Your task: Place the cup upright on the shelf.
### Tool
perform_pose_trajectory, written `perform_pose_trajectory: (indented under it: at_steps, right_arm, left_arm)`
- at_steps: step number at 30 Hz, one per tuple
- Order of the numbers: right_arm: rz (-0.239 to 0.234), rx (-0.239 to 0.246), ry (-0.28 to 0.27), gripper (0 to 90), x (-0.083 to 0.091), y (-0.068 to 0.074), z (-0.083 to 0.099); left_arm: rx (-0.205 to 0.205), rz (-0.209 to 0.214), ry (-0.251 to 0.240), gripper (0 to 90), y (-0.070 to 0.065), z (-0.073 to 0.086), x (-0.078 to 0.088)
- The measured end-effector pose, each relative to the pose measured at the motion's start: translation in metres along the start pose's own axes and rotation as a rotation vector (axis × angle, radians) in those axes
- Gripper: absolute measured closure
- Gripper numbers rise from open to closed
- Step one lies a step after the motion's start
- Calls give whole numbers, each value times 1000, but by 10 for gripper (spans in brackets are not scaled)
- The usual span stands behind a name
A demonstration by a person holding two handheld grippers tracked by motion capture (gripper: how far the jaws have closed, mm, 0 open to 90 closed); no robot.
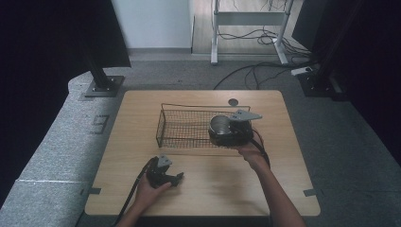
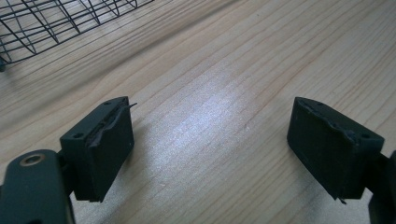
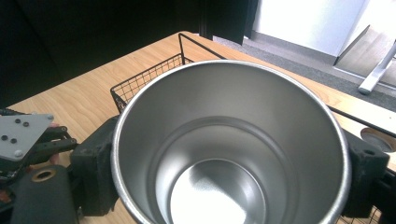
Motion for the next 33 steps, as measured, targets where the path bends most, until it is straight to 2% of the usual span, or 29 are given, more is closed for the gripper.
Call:
perform_pose_trajectory:
  at_steps: [26, 33]
  right_arm:
    - [23, -6, 17, 146, -22, -14, -13]
    - [25, -26, 15, 146, -28, -19, -20]
  left_arm:
    - [2, 1, -1, 145, 0, 0, 0]
    - [2, 2, -1, 145, 0, 0, 0]
Point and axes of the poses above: each handheld gripper's, and its own axes: x roughly backward along the jaws, z roughly out of its underside, y roughly to its left, the point moved 1 cm from there along -x, roughly forward along the jaws, and after that the axes turned 10 degrees about -x, right-handed, at the moved point
